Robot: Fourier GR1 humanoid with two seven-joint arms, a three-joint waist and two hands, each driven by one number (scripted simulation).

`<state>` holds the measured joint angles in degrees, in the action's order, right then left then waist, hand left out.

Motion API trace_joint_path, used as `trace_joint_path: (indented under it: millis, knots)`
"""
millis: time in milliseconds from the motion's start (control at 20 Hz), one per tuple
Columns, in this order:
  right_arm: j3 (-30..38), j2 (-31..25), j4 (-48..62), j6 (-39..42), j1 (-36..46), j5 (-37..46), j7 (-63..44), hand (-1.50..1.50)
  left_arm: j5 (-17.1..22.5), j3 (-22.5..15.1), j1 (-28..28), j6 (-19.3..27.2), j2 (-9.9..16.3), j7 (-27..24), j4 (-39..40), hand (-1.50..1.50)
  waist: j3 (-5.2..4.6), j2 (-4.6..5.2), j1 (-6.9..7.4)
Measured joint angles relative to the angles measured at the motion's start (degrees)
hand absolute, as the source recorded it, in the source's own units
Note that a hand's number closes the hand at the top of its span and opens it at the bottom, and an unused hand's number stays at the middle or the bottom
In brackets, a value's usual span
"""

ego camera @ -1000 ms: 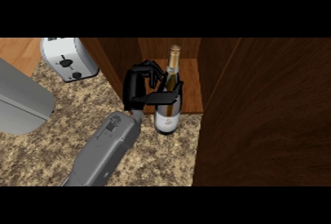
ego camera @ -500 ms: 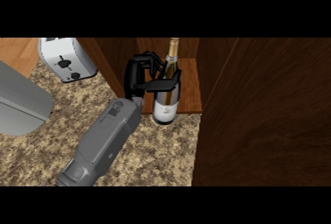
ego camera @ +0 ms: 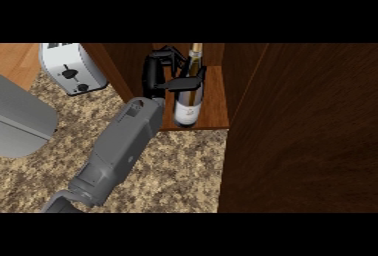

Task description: Pick up the wine, place it into the cabinet and close the cabinet

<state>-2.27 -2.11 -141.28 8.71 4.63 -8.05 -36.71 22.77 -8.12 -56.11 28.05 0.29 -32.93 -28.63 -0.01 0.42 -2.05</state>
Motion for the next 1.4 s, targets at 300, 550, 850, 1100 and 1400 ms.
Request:
trace_joint_path:
  millis: [300,550,850,1100,1400]
  knots:
    - [0.3,0.3,0.8,0.5,0.7,0.1,1.3,-1.5,1.1,2.2,-4.0,0.5,0.2,-4.5,6.6,1.5,0.01,0.2,-0.47]
    - [-0.5,0.5,0.8,1.5,-0.6,-0.1,2.0,-1.5,2.1,4.7,-6.1,-0.8,0.0,-6.3,11.1,1.5,0.01,0.32,-0.74]
    - [-0.9,0.7,0.8,2.1,-1.4,-0.3,2.2,-1.5,5.4,9.4,-8.5,-3.4,-0.2,-5.5,13.8,1.5,0.03,0.38,-1.03]
    - [-2.0,1.3,0.9,1.5,-1.2,0.0,2.1,-1.5,6.4,10.7,-9.1,-5.1,-0.3,-7.4,15.7,1.5,0.14,0.28,-1.16]
    - [-2.2,1.2,1.0,1.4,-0.3,0.0,1.8,-1.5,6.1,11.6,-9.8,-5.3,-0.3,-9.0,18.2,1.5,0.16,0.42,-1.37]
